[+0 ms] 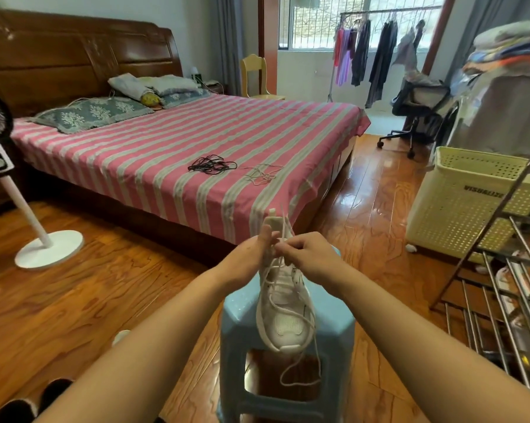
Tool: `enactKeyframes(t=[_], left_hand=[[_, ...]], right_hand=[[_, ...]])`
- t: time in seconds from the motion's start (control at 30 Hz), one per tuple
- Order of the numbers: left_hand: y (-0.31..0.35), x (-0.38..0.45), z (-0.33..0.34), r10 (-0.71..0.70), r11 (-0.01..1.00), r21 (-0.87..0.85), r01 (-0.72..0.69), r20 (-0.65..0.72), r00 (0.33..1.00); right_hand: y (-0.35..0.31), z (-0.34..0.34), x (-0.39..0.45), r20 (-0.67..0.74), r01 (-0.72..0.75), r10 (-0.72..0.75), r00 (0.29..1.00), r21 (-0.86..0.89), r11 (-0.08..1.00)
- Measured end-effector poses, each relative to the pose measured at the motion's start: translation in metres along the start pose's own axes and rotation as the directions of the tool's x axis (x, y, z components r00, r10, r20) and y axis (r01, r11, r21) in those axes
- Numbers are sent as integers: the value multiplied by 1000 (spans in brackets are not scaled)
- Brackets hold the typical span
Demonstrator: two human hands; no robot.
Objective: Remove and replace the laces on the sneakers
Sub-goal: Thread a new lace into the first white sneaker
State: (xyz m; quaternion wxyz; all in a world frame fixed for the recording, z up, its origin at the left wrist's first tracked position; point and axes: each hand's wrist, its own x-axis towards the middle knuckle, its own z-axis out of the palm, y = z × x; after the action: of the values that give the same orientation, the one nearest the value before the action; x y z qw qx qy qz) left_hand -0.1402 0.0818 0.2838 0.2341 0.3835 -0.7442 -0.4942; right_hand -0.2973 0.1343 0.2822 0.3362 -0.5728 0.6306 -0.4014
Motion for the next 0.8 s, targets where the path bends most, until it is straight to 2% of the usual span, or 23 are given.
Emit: enactKeyframes(t=[0.13,0.2,0.23,0.3,0.37,0.4,0.47,0.5,0.57,0.63,0.67,0.7,0.73,0.8], left_hand=[[-7,0,2,16,1000,12,-16,-14,1000],[-6,-1,0,22,1000,10,-22,6,1000],[-3,-2,-1,22,1000,-12,-22,22,1000],[-2,0,-3,33,999,-25,-32,42,999],[2,2,0,52,998,-28,-53,-44,998],[4,4,1,36,996,-73,-44,-106,994],[14,5,-2,-32,988,-157,-6,-239,970],[20,6,-6,-50,989,-151,7,-287,957],[34,6,-15,-39,996,-93,10,-320,947],[52,3,-24,-42,994,-110,7,-323,946],[60,1,-29,-52,991,-133,9,-327,944],[67,0,-35,-59,988,-157,6,-333,941],[74,-1,-39,-61,984,-178,0,-337,939],[85,-4,-46,-56,970,-240,-30,-343,938]], right_hand=[[-35,-23,2,-124,158,-123,985,322,934],[-51,-39,9,-179,208,-148,973,385,899],[-56,-44,13,-174,204,-150,973,355,913],[-54,-41,23,-70,124,-107,992,327,937],[-40,-30,28,2,48,-52,999,341,939],[-30,-26,29,-24,57,-52,998,298,953],[-7,-19,28,-70,117,-116,991,9,993],[3,-15,26,-19,135,-142,990,-203,970],[18,-3,20,129,178,-128,983,-537,824],[21,5,18,151,209,-147,978,-610,765],[15,7,17,101,189,-160,982,-579,793],[9,5,18,19,131,-139,990,-477,869],[1,0,19,-56,55,-76,995,-310,949],[-21,-15,20,-138,-36,38,990,17,999]])
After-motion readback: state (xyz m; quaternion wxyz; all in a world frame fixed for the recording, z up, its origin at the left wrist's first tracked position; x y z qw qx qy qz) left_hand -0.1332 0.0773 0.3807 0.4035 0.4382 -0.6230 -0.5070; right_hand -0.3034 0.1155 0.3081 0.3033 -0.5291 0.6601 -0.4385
